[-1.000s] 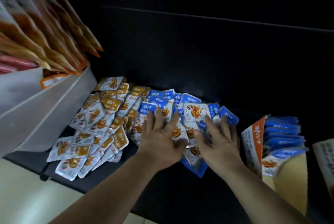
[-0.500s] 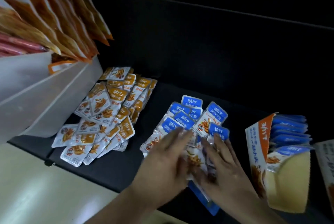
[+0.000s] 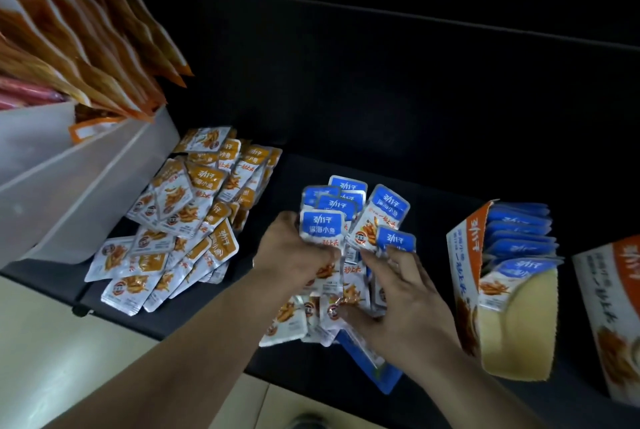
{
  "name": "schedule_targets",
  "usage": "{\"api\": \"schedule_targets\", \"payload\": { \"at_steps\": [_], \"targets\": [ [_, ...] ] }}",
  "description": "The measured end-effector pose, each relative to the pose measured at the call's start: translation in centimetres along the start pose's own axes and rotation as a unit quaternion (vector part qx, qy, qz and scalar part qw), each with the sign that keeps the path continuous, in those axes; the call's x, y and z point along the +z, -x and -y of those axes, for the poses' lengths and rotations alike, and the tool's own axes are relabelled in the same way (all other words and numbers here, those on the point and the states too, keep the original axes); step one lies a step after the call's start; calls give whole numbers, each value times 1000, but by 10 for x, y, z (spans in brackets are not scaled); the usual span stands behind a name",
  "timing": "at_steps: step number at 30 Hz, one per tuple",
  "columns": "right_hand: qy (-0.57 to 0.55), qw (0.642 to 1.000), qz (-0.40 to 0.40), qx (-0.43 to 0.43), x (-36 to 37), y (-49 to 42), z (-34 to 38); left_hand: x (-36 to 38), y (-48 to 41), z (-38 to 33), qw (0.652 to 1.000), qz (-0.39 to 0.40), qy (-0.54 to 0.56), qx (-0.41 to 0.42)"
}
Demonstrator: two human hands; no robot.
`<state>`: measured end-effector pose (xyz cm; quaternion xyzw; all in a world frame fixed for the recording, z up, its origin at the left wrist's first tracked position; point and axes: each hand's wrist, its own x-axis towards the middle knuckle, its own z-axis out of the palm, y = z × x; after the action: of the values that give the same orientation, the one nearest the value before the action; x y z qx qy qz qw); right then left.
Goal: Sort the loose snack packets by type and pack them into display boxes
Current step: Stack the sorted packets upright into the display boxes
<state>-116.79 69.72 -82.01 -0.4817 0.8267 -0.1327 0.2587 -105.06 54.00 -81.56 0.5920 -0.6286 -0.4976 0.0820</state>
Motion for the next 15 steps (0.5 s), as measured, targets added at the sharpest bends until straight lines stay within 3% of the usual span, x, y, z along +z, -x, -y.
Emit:
{"api": "schedule_targets", "payload": {
  "at_steps": [7, 13, 15],
  "targets": [
    [-30, 999, -15, -2, -6, 2, -2, 9, -4, -16, 998, -5, -57, 26],
    [-230, 972, -38, 35, -10, -4, 1, 12, 5, -15, 996, 56, -30, 60],
    [-248, 965, -59, 53, -9, -10, 5, 11, 7, -17, 995, 69, -34, 64]
  ]
}}
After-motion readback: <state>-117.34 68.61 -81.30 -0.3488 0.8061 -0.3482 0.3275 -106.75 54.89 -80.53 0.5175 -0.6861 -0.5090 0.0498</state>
